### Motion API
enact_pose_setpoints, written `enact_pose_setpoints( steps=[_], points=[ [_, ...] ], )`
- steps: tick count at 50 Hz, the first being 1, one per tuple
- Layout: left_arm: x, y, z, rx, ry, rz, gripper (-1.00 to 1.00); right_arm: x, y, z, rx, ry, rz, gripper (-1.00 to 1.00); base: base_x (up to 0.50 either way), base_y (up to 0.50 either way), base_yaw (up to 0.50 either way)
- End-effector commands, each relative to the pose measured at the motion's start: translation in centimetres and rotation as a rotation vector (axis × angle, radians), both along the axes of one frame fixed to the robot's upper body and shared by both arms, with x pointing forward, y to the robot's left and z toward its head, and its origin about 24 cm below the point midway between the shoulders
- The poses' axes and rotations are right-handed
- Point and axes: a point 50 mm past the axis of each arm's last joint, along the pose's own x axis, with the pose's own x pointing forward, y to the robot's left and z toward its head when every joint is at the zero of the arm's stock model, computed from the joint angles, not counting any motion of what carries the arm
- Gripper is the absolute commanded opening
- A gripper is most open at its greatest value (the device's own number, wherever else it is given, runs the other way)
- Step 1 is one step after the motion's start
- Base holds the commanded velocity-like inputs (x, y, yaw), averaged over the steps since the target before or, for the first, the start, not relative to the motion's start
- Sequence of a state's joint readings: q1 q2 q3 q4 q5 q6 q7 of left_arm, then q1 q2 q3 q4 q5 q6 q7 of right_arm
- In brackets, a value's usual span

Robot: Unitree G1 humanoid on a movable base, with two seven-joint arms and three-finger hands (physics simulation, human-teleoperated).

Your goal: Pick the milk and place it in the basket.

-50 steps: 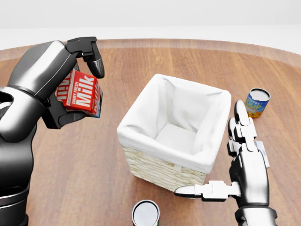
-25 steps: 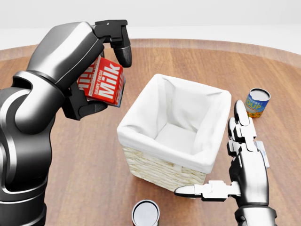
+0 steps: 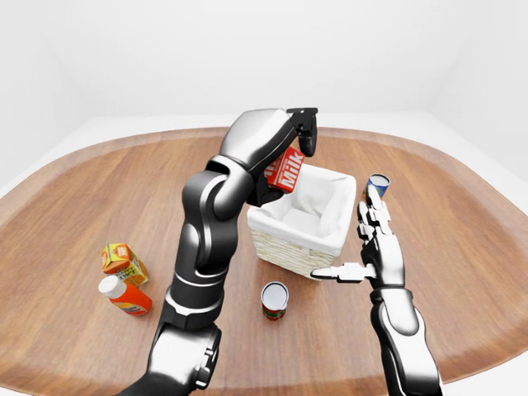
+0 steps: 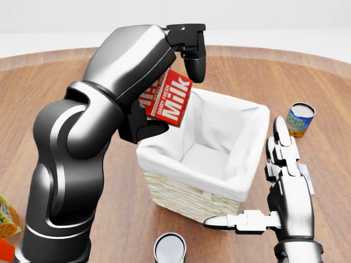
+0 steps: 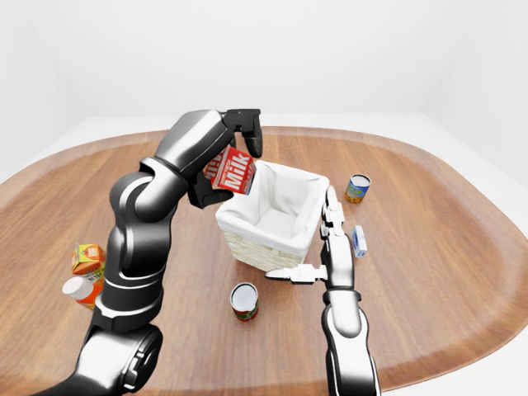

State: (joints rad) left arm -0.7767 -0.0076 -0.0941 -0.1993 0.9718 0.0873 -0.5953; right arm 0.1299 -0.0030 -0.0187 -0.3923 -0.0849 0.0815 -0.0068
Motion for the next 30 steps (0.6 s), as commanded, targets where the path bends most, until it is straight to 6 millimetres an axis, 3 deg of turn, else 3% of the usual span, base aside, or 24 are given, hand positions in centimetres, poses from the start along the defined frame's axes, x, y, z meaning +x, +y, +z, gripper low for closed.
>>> enact_pose_setpoints(
  steps=[1, 6, 14, 30],
  points=[
    [0.3, -2.5, 0.0, -0.074, -0.001, -0.064, -1.0, 0.0, -0.1, 0.1, 0.004, -0.002, -0.001, 1.0, 0.0, 0.0, 0.0],
    [1.0, -3.4, -1.3, -0.086, 0.045, -0.066, -1.0, -0.1, -0.1, 0.2, 0.005, -0.004, 0.0, 1.0, 0.0, 0.0, 0.0],
    [1.4, -4.8, -2.1, -0.105, 0.082, -0.087, -1.0, -0.1, -0.1, 0.1, 0.004, -0.002, 0.002, 1.0, 0.0, 0.0, 0.0],
    [4.5, -6.7, -3.2, -0.19, 0.166, -0.074, -1.0, -0.1, -0.2, 0.1, 0.008, -0.004, 0.002, 1.0, 0.0, 0.0, 0.0]
  ],
)
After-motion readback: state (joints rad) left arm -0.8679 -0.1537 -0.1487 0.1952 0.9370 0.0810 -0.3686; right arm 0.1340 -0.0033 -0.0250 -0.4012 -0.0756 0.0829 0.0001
